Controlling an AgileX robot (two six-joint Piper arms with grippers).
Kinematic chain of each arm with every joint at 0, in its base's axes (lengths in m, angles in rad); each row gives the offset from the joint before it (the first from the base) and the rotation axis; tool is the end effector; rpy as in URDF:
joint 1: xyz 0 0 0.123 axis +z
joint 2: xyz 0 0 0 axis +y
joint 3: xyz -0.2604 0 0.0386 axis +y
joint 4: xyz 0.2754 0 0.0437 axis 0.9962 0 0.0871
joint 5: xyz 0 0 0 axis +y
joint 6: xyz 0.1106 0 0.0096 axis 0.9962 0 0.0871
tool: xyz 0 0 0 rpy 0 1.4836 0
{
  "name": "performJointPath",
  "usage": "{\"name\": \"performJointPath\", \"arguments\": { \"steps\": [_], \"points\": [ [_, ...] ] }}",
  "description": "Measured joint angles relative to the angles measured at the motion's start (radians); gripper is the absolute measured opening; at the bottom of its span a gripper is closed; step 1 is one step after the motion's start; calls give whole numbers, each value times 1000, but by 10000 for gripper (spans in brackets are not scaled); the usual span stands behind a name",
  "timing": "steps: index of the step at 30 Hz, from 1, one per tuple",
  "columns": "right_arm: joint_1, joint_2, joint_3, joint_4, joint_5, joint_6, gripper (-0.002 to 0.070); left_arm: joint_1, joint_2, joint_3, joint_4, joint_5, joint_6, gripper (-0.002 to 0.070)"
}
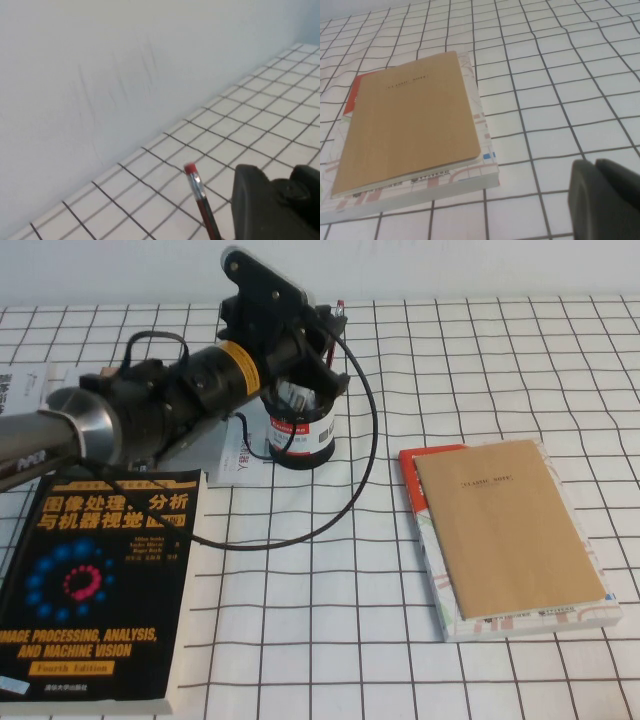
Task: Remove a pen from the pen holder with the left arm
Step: 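Take a marker out of the pen holder and lay it on the table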
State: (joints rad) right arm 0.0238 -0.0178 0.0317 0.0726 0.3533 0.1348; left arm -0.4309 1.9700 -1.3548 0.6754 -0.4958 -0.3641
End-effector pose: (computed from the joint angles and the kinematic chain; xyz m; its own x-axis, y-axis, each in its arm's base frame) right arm 0.1215 0.0057 0.1662 -0.2795 0.1949 -0.9402 0.0086 0.9797 0.2005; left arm 0.4333 -0.2355 0.2110 0.0519 0.2358 -0.9704 0.6749 0.7079 0.2081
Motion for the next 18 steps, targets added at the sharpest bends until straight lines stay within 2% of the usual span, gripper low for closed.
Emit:
{"name": "performJointPath", "arguments": {
  "steps": [12,18],
  "points": [
    [0,0,0,0,0,0,-16,12,-214,0,66,6,-11,105],
    [0,0,0,0,0,0,-16,12,-194,0,72,5,-64,104]
  ]
}}
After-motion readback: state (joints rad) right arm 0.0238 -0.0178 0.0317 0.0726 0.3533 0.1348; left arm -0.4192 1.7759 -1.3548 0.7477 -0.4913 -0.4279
